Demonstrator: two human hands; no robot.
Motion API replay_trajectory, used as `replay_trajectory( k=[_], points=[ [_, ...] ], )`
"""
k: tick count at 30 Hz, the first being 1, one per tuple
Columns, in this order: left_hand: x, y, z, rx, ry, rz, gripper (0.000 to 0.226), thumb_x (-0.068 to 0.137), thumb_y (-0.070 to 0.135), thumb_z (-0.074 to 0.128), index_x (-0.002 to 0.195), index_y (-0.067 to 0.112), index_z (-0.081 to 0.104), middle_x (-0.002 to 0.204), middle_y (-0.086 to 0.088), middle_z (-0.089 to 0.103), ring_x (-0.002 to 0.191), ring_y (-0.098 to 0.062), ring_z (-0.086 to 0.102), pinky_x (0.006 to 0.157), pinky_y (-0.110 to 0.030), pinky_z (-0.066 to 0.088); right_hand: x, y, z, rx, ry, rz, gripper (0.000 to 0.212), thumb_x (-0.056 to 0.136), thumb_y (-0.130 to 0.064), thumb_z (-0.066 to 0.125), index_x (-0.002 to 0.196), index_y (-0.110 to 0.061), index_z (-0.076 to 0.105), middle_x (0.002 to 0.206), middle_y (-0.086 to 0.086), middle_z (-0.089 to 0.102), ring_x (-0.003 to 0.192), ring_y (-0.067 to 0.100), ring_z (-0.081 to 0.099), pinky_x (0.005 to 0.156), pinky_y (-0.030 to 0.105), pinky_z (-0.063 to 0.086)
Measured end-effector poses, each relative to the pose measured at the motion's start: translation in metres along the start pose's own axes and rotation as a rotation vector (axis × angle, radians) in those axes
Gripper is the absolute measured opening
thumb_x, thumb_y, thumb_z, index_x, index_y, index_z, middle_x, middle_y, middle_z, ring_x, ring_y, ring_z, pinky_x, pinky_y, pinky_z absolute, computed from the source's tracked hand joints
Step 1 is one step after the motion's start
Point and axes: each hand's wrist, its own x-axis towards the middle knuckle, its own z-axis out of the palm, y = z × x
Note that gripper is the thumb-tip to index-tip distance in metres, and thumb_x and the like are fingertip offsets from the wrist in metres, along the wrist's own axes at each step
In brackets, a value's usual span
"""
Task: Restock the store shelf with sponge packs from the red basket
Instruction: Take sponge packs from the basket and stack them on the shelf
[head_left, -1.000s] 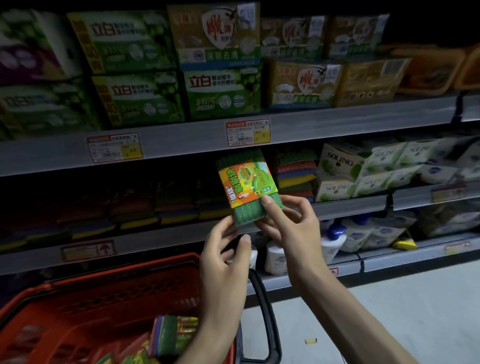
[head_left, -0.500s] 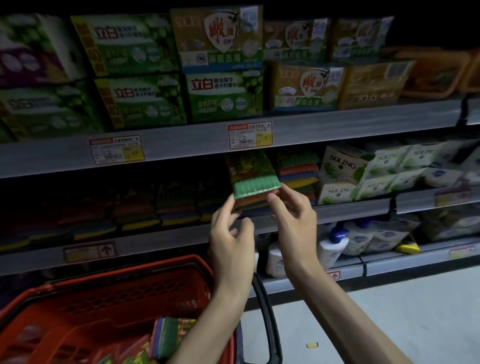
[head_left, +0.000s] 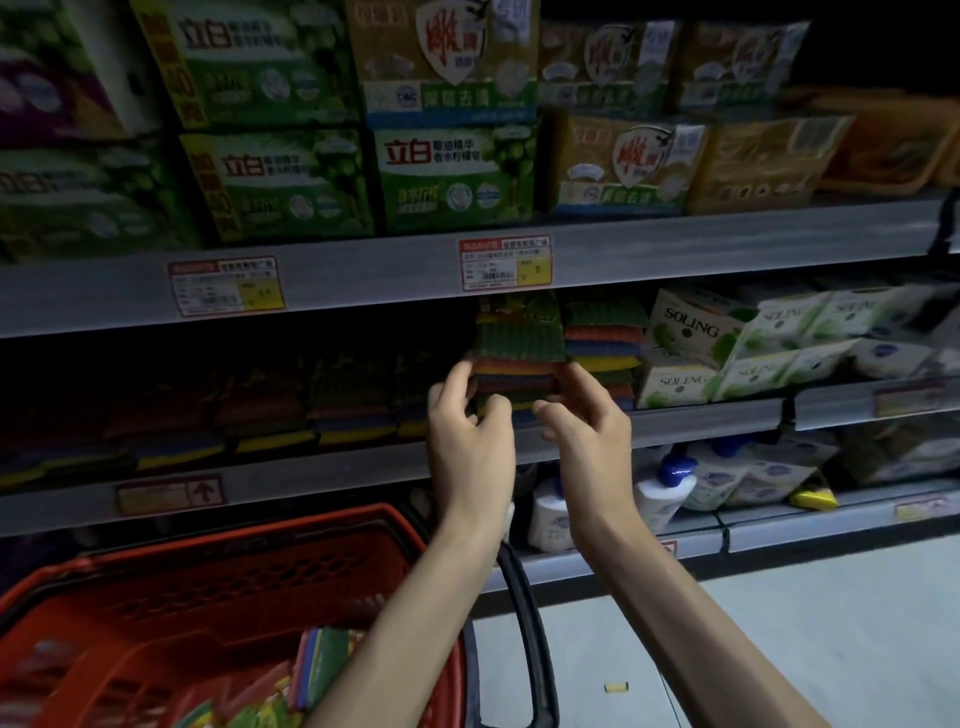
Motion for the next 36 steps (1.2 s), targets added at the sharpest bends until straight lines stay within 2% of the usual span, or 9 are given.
replay_trajectory(
  k=[6,10,13,17,21,27,29,33,36],
  points=[
    [0.005,-0.001,0.005,-0.001,0.021,-0.013,0.044,0.095,0.013,0.054,0.138,0.021,0.060,0.128,0.000,0.064,0.105,-0.009,0.067,0.088,-0.024,0.052,0.003,-0.002,0.001,-0.025,-0.007,-0.020,0.072,0.078,-0.028,0.066,0.148,-0.025,0.051,0.139,-0.007,0.060,0.124,0.012,0.060,0.111,0.045,0.048],
    [0.005,0.003,0.007,0.013,0.028,-0.025,0.045,0.090,0.021,0.053,0.134,0.024,0.062,0.127,0.002,0.063,0.114,-0.014,0.065,0.098,-0.036,0.055,0.005,-0.001,0.000,-0.035,-0.014,-0.025,0.072,0.080,-0.027,0.066,0.149,-0.023,0.050,0.145,-0.008,0.057,0.131,0.012,0.056,0.114,0.046,0.045],
    [0.005,0.005,0.010,0.018,0.025,-0.039,0.045,0.085,0.029,0.052,0.128,0.025,0.064,0.123,-0.001,0.065,0.114,-0.018,0.065,0.100,-0.043,0.054,0.006,0.001,-0.001,-0.033,-0.025,-0.028,0.069,0.084,-0.017,0.067,0.151,-0.020,0.050,0.148,-0.007,0.056,0.135,0.010,0.053,0.116,0.045,0.043],
    [0.007,0.003,0.010,0.036,0.029,-0.043,0.037,0.095,0.016,0.055,0.131,0.020,0.063,0.126,-0.003,0.061,0.115,-0.019,0.061,0.099,-0.037,0.053,0.004,0.002,-0.001,-0.038,-0.050,-0.031,0.071,0.082,-0.019,0.065,0.151,-0.021,0.050,0.146,-0.008,0.058,0.134,0.010,0.055,0.115,0.043,0.044],
    [0.008,0.003,0.010,0.032,0.011,-0.022,0.038,0.095,0.016,0.053,0.132,0.023,0.063,0.127,0.000,0.062,0.116,-0.015,0.061,0.100,-0.035,0.052,0.002,0.003,-0.002,-0.046,-0.059,-0.043,0.067,0.086,-0.013,0.065,0.151,-0.022,0.051,0.147,-0.011,0.057,0.135,0.006,0.053,0.116,0.042,0.044],
    [0.009,0.002,0.006,0.011,-0.002,-0.001,0.039,0.095,0.013,0.054,0.131,0.024,0.063,0.126,0.001,0.064,0.117,-0.015,0.062,0.094,-0.026,0.050,0.004,0.002,-0.004,-0.037,-0.058,-0.029,0.059,0.092,-0.005,0.064,0.148,-0.023,0.054,0.145,-0.010,0.059,0.134,0.004,0.052,0.116,0.041,0.043],
    [0.009,0.001,0.003,0.002,-0.006,0.008,0.038,0.094,0.013,0.056,0.129,0.026,0.064,0.124,0.000,0.066,0.116,-0.016,0.063,0.094,-0.028,0.053,0.003,0.003,-0.004,-0.030,-0.056,-0.022,0.058,0.092,-0.004,0.064,0.145,-0.024,0.056,0.142,-0.009,0.061,0.132,0.005,0.055,0.115,0.042,0.044],
    [0.005,-0.001,-0.004,-0.021,-0.016,0.004,0.038,0.093,0.014,0.065,0.123,0.038,0.064,0.123,0.005,0.068,0.114,-0.010,0.065,0.088,-0.021,0.049,0.003,0.007,-0.005,-0.046,-0.049,-0.025,0.052,0.090,-0.004,0.064,0.136,-0.028,0.061,0.133,-0.009,0.066,0.126,0.009,0.060,0.110,0.047,0.048],
    [0.004,-0.003,-0.008,-0.017,-0.015,0.003,0.041,0.092,0.014,0.069,0.120,0.043,0.060,0.122,0.010,0.069,0.112,-0.006,0.066,0.089,-0.021,0.050,0.005,0.009,-0.005,-0.060,-0.036,-0.034,0.050,0.090,-0.005,0.065,0.136,-0.024,0.063,0.130,-0.008,0.068,0.122,0.010,0.062,0.107,0.048,0.050]
  ],
)
